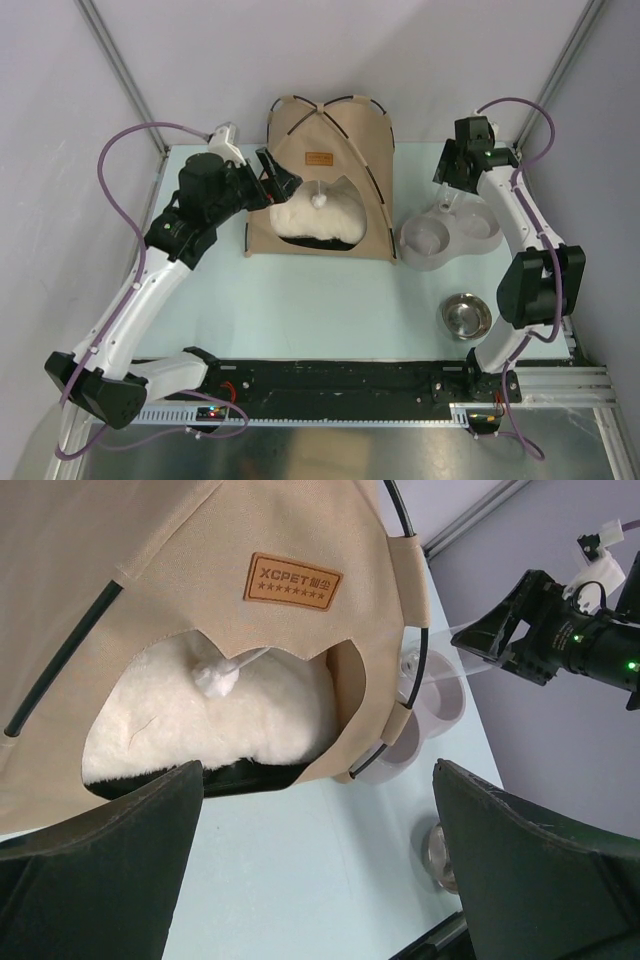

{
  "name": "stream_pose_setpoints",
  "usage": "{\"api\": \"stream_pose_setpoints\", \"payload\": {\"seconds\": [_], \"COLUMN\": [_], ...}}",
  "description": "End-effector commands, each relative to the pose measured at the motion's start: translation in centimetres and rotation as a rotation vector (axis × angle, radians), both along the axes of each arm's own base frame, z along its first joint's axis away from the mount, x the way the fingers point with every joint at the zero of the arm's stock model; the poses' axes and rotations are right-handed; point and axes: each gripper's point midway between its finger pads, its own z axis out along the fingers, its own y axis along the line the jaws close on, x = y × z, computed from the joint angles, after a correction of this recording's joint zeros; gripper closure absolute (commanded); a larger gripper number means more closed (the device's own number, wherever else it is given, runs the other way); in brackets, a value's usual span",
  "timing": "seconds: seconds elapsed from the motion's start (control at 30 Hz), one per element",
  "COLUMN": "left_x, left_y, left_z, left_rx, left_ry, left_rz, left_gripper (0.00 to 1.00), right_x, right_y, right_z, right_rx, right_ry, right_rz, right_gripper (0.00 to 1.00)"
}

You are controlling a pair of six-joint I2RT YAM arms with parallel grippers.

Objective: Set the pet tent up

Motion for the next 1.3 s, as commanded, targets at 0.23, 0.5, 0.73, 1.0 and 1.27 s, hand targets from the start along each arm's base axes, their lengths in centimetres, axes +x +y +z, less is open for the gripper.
{"api": "stream_pose_setpoints", "payload": {"seconds": [0.23, 0.5, 0.73, 1.0, 1.27], "left_x": [0.0, -0.1, -0.1, 0.0, -0.1], "left_y": [0.9, 1.1, 1.1, 1.7, 2.1], "left_z": [0.5, 0.5, 0.7, 1.3, 1.2], "left_rx": [0.013, 0.015, 0.016, 0.037, 0.052], "left_ry": [-0.032, -0.034, -0.039, -0.06, -0.061], "left_rz": [0.022, 0.029, 0.029, 0.048, 0.058], "left_gripper": [0.0, 0.0, 0.0, 0.0, 0.0], "right_x": [0.9, 0.4, 1.0, 2.9, 2.5], "right_y": [0.1, 0.3, 0.5, 0.3, 0.2], "right_z": [-1.0, -4.4, -3.5, 2.3, 6.3], "right_rx": [0.01, 0.002, 0.016, -0.014, -0.004], "right_ry": [0.111, 0.194, 0.159, 0.0, -0.089], "right_rz": [0.053, 0.062, 0.021, 0.025, 0.019], "right_gripper": [0.68, 0.65, 0.49, 0.12, 0.01]}}
